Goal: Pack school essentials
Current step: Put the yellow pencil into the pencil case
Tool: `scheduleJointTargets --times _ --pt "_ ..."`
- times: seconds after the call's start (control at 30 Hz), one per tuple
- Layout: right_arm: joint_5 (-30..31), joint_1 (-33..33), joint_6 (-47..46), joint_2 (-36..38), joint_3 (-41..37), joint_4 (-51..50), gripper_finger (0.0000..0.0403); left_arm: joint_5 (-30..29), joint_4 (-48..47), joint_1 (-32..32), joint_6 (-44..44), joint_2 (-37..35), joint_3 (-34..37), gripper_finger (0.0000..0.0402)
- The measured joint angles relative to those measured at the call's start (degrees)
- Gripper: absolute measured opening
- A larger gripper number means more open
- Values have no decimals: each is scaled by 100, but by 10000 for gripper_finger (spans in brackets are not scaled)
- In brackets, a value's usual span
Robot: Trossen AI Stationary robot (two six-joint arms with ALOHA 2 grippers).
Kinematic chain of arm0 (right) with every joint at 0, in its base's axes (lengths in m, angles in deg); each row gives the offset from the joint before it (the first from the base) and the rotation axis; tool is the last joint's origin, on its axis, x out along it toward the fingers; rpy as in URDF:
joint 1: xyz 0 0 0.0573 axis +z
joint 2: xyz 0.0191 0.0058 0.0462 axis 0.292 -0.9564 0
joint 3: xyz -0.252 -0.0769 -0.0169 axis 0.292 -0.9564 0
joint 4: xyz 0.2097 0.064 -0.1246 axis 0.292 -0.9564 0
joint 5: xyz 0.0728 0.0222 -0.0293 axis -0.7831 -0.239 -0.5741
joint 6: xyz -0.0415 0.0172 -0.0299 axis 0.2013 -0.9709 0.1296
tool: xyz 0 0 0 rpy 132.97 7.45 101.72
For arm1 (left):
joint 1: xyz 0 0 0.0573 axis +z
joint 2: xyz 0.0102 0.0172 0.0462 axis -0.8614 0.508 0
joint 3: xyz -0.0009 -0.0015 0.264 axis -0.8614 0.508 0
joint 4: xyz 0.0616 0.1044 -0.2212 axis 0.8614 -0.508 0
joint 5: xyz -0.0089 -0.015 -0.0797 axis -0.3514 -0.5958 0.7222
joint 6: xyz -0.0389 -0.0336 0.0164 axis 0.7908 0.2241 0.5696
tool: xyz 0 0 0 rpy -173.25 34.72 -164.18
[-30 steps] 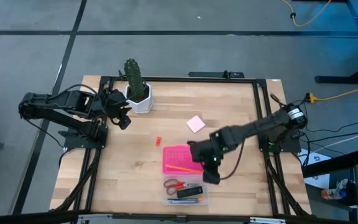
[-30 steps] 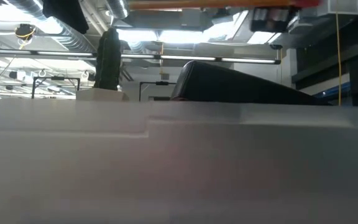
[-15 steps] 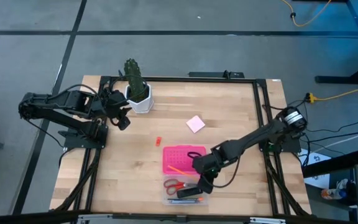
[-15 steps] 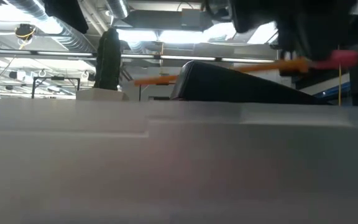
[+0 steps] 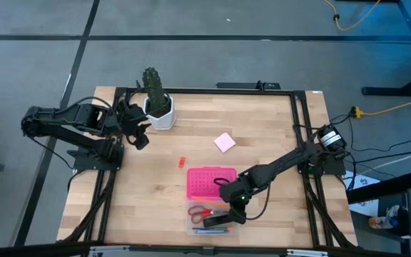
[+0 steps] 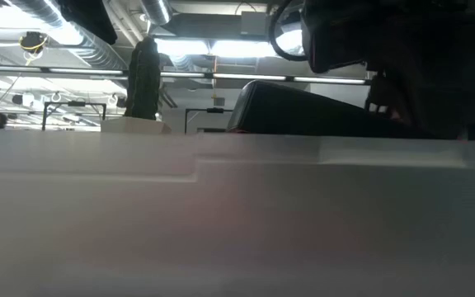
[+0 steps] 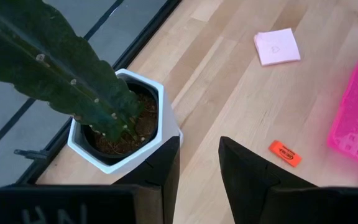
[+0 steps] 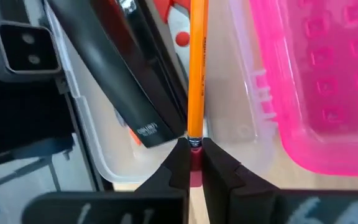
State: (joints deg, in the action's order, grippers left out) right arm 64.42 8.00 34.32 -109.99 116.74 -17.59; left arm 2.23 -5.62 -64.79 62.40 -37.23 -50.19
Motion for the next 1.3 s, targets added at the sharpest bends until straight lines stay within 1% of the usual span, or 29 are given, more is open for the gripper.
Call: scheduleJointTargets --times 0.2,0.63,0.73,1.07,1.3 --pt "-147 -1 111 -42 0 29 23 0 0 0 -36 -2 0 105" --pt "-148 15 994 -42 0 5 37 2 1 0 -76 0 0 105" --pt "-124 15 1027 -42 0 5 49 2 0 0 -76 0 0 105" --pt "-155 -11 1208 -40 -1 1 109 2 0 0 -76 0 0 105" --pt "-157 -223 831 -40 32 7 115 2 0 0 -76 0 0 105"
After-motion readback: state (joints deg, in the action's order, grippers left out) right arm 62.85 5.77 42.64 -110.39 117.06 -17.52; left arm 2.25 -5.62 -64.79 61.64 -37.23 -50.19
